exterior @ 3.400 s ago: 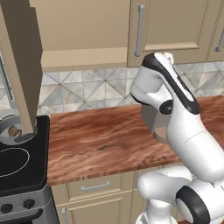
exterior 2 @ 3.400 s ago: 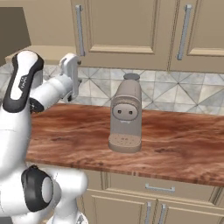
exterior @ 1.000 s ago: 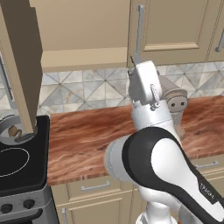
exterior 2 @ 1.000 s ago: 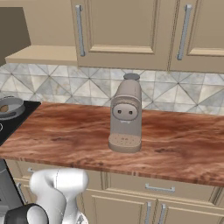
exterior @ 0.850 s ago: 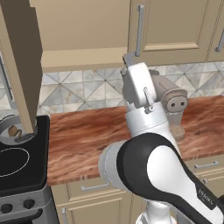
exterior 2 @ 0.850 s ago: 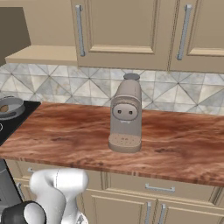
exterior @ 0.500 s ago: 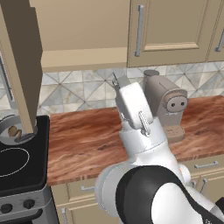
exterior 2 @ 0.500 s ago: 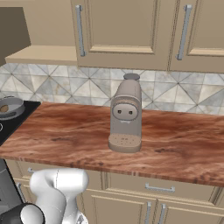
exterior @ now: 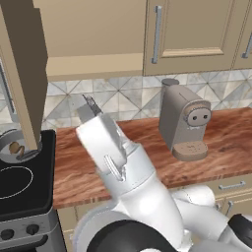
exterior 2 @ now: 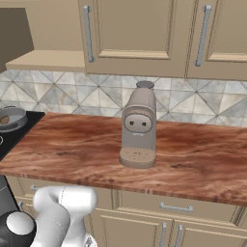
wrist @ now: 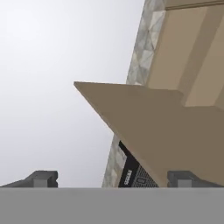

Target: Open the cabinet and move the ladle to the pot. Then close the cabinet.

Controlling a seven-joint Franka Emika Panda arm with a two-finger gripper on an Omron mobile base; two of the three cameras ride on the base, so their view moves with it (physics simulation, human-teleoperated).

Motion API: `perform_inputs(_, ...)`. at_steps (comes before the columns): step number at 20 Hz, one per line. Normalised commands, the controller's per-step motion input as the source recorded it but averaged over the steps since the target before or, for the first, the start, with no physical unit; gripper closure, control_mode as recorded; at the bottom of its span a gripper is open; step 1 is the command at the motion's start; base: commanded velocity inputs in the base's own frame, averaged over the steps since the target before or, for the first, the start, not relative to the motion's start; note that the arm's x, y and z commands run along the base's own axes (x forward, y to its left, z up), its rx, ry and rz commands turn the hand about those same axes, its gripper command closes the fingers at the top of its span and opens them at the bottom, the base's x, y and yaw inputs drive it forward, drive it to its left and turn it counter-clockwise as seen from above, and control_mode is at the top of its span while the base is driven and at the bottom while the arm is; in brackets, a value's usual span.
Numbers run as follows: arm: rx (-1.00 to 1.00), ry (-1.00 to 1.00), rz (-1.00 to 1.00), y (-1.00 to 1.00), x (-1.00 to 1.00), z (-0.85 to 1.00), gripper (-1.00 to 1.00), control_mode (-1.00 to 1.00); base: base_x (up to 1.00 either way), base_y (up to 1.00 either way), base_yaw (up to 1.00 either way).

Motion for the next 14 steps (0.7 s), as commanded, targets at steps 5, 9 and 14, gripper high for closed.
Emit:
perform_inputs(5,-0.01,0.01,-0.01,1.0,-0.28,0.0,-1.0,-1.0,0.0,0.0,0.0)
perform_inputs(9,0.0,0.12,0.0,0.81,-0.24,0.0,-1.0,-1.0,0.0,0.0,0.0)
perform_inputs(14,0.09,0.09,-0.13,0.46,-0.63,0.0,-1.0,-1.0,0.0,0.0,0.0)
